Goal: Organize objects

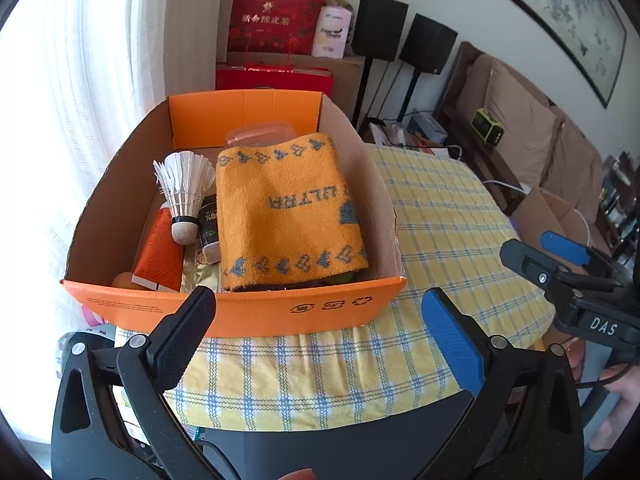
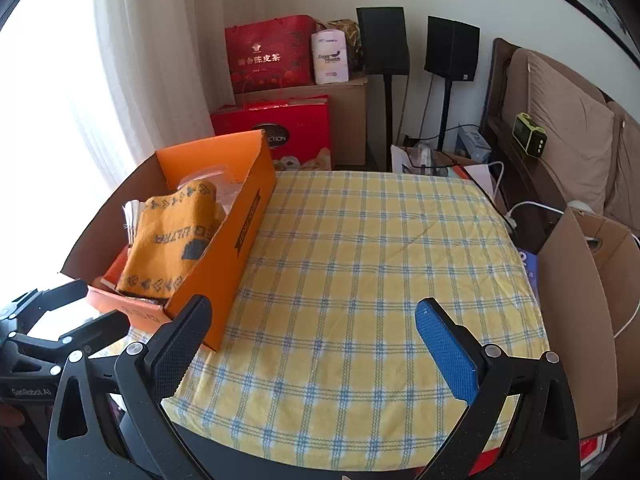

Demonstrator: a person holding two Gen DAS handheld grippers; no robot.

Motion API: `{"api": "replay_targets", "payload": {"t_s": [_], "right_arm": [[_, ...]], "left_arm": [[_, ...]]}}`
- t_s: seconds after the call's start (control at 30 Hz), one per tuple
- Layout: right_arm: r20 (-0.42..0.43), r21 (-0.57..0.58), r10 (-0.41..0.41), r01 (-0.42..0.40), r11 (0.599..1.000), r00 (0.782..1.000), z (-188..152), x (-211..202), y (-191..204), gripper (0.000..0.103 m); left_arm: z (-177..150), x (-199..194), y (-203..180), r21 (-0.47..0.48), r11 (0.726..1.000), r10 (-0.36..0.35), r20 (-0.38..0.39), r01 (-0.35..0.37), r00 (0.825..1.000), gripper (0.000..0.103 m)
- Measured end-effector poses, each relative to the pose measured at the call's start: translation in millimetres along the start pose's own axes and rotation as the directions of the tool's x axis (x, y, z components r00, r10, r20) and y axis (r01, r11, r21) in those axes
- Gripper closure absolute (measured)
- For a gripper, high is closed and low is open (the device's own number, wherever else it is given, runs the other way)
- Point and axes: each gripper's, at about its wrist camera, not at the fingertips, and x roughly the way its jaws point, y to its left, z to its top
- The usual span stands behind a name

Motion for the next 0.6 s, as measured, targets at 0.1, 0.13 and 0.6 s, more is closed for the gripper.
{"api": "replay_targets", "payload": {"t_s": [0.1,0.13,0.6], "right_arm": [[0.013,0.009,-0.010,0.010,1.000,1.000,-10.1,-8.0,-2.7,0.000],[0.020,0.007,-0.020,0.020,1.000,1.000,-13.3,-10.6,-3.5,0.000],[0.028,0.040,-0.049,0.048,0.998,0.998,-42.7,-30.2,-11.4,0.000]], "left_arm": [[-3.1,-11.4,4.3,-0.035,0.999,0.021,0.051,-0.019,0.998,0.000],[-4.3,-15.3,5.4,-0.039,0.999,0.040,0.066,-0.038,0.997,0.000],[-24.6,-20.7,4.7,-0.039,0.997,0.061,0.044,-0.059,0.997,0.000]]}}
